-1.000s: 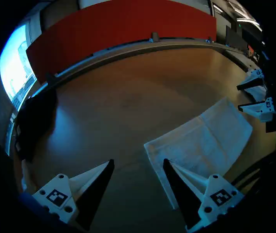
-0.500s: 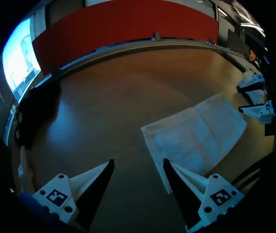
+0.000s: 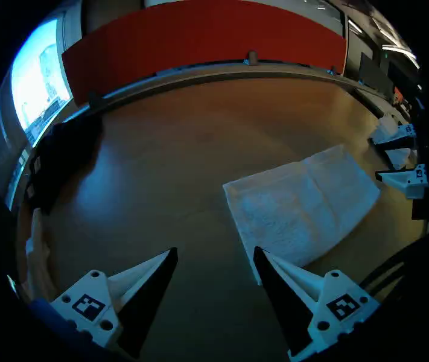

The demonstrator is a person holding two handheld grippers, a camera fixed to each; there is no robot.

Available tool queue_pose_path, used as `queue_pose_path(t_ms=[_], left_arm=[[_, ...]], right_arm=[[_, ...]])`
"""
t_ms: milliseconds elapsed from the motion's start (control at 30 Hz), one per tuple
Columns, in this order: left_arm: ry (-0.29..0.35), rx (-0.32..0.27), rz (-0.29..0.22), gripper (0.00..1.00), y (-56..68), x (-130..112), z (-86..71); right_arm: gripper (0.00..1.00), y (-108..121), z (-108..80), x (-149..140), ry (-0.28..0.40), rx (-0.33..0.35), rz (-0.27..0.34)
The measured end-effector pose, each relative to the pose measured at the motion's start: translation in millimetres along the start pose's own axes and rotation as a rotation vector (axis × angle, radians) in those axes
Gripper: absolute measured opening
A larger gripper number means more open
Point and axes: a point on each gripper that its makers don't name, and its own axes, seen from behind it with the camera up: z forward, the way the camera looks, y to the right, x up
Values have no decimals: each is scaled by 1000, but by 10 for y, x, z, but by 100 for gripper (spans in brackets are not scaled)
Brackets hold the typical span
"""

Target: Fold towel

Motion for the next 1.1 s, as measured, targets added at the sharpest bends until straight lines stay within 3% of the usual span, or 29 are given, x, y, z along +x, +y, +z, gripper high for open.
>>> queue_pose_path(t_ms=[633, 1100], left_arm=[[17, 60, -177, 93, -274, -261, -336], [8, 90, -221, 93, -398, -483, -626]], right_arm=[[97, -94, -25, 28, 17, 23, 5], [97, -168, 25, -128, -8, 51, -5]])
